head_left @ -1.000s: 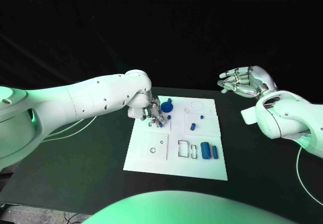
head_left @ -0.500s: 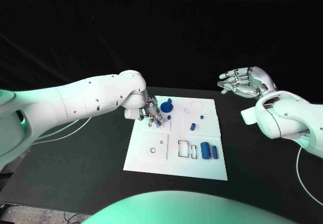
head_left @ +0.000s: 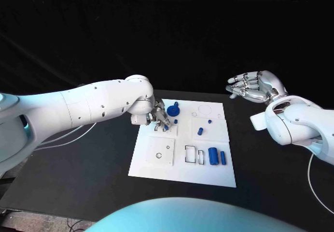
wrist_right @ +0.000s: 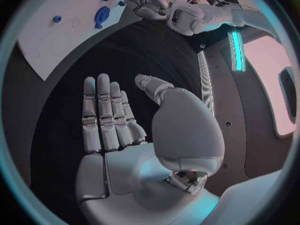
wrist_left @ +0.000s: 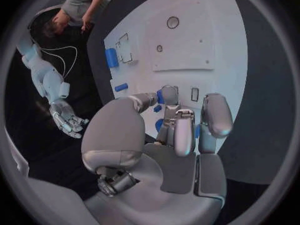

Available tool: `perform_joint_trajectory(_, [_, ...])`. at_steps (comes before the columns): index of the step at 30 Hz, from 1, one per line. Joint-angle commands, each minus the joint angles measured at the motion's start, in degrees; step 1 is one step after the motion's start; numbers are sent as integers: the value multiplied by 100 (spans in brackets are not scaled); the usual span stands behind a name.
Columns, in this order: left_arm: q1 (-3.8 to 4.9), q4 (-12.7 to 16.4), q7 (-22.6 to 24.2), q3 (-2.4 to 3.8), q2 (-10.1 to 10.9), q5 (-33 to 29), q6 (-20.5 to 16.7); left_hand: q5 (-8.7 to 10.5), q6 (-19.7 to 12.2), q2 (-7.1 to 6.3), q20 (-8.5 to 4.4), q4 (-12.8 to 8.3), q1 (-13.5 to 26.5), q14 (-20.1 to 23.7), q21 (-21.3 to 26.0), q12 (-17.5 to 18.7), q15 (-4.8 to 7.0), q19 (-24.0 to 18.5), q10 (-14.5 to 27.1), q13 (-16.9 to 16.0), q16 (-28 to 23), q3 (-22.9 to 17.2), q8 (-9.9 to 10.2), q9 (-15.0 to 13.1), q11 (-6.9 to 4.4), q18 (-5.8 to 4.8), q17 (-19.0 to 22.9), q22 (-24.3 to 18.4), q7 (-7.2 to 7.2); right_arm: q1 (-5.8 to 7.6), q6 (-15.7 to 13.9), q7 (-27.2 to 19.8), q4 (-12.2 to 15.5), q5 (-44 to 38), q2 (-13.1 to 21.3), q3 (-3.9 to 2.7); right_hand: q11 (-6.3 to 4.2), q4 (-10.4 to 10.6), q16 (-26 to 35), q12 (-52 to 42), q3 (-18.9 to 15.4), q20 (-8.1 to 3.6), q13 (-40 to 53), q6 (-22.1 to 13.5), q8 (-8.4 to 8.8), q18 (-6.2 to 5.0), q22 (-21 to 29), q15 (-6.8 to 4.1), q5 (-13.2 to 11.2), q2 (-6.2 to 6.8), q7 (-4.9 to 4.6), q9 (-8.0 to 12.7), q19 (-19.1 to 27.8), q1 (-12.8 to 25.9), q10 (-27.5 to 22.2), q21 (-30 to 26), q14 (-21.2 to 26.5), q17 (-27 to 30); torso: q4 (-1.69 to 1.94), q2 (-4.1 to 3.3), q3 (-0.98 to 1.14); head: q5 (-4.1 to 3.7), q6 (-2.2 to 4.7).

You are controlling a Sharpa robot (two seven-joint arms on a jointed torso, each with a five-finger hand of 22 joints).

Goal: Assemble the parts on the task board

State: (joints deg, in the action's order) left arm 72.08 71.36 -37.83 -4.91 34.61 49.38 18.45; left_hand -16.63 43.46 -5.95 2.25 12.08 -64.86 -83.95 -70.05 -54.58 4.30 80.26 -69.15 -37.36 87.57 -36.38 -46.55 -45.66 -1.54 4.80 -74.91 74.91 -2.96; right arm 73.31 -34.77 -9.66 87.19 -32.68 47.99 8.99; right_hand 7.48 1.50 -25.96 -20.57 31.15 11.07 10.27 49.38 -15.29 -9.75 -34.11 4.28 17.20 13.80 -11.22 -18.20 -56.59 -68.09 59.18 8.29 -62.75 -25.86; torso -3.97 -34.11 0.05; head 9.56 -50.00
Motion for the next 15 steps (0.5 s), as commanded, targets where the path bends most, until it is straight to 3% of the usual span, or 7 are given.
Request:
perform_joint_trajectory(1, [-14,-9,80,4,-31,264,-3,-169,71,-1,-57,-1141,92,-504,13,-35,46,3,-50,-7,-3,-1126,-33,-31,8,-26,-990,538,-1,-5,99,2,-1,-47,-10,0,6,-21,18,35,2,1,-5,23,-16,-67,5,21,18,-5,4,4,-28,71,28,-37,-26,-10,-9,-7,2,9,0])
perform_joint_trajectory(15, [-33,-58,18,3,-35,478,112,-376,124,-11,-63,-1199,146,-502,14,-85,52,5,-103,-74,-9,-1143,-52,-57,1,-26,-977,551,14,-8,104,4,-15,-47,-22,0,7,-19,27,40,-2,2,-10,21,-16,-66,15,23,20,-9,3,4,-27,83,30,-43,-26,-13,-1,-8,3,7,0])
